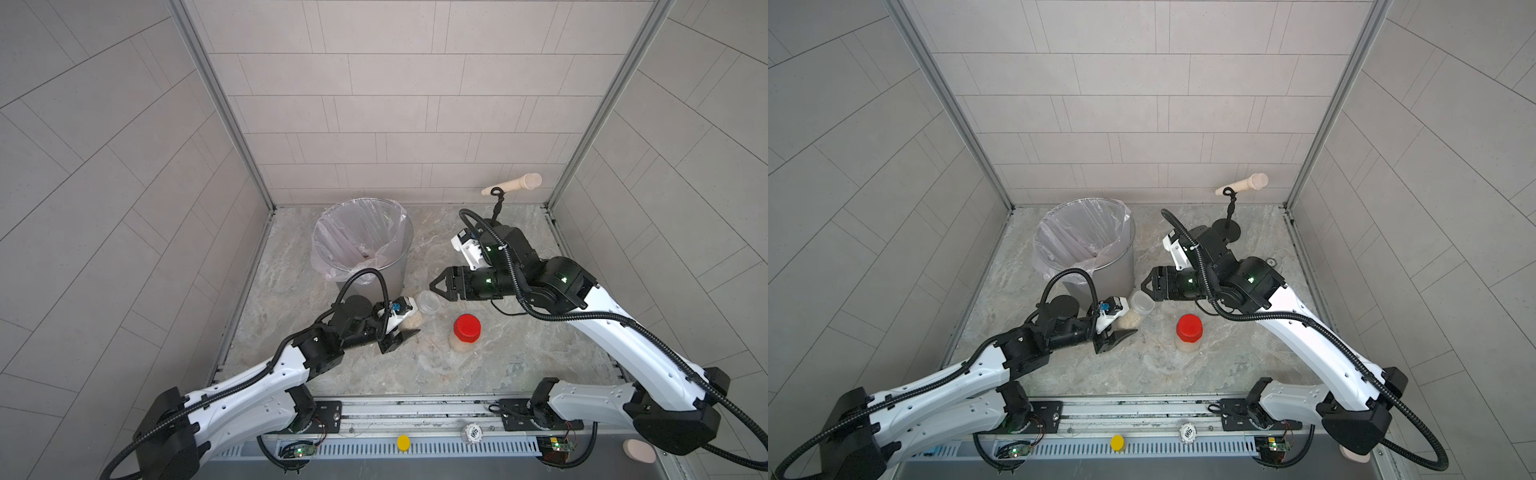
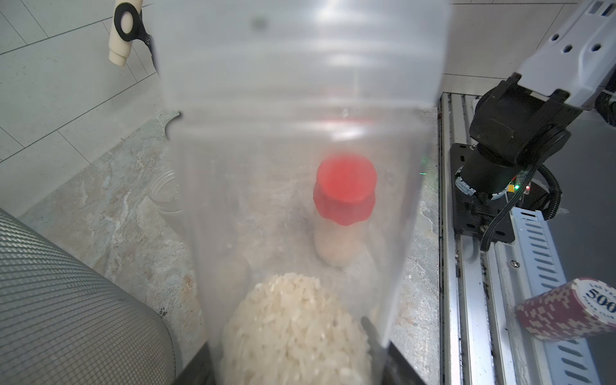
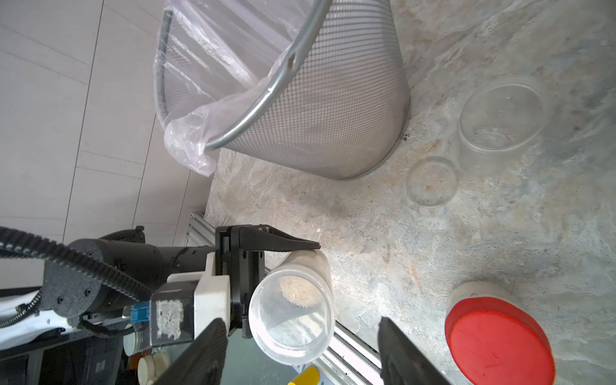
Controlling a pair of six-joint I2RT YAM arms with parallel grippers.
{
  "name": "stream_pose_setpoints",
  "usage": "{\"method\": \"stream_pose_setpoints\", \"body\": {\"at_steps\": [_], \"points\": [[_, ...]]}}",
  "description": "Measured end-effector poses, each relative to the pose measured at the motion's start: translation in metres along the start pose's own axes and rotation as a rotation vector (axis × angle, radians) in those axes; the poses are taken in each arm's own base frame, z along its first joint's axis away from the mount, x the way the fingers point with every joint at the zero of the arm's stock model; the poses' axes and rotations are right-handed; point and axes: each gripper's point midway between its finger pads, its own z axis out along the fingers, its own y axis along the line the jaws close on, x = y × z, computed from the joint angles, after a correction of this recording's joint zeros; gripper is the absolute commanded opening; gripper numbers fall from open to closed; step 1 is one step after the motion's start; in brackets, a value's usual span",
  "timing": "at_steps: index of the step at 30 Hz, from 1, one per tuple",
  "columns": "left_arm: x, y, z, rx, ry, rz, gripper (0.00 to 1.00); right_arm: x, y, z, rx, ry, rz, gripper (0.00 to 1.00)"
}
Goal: Empty moldy rice from jars
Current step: Unscrew the lid from the jar.
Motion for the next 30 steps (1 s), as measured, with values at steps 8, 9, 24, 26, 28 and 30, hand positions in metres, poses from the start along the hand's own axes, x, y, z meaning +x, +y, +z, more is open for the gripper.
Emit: {"method": "stream_pose_setpoints", "body": {"at_steps": [8, 9, 24, 26, 28, 30], "points": [[0.005, 0.000, 0.002, -0.003, 0.003, -0.001, 0.19, 0.010, 0.002, 0.019, 0.052, 0.069, 0.037, 0.74], [0.005, 0.000, 0.002, -0.003, 0.002, -0.001, 0.20, 0.011, 0.002, 0.021, 0.059, 0.075, 0.035, 0.74], [0.004, 0.000, 0.002, -0.002, 0.002, -0.001, 0.19, 0.021, 0.006, 0.030, 0.105, 0.121, -0.028, 0.74], [0.004, 0.000, 0.002, -0.002, 0.002, -0.001, 0.19, 0.022, 0.006, 0.031, 0.108, 0.124, -0.035, 0.74], [0.004, 0.000, 0.002, -0.002, 0.002, -0.001, 0.19, 0.023, 0.005, 0.031, 0.119, 0.130, -0.046, 0.73], [0.004, 0.000, 0.002, -0.002, 0.002, -0.001, 0.20, 0.023, 0.003, 0.033, 0.134, 0.136, -0.056, 0.73]]}}
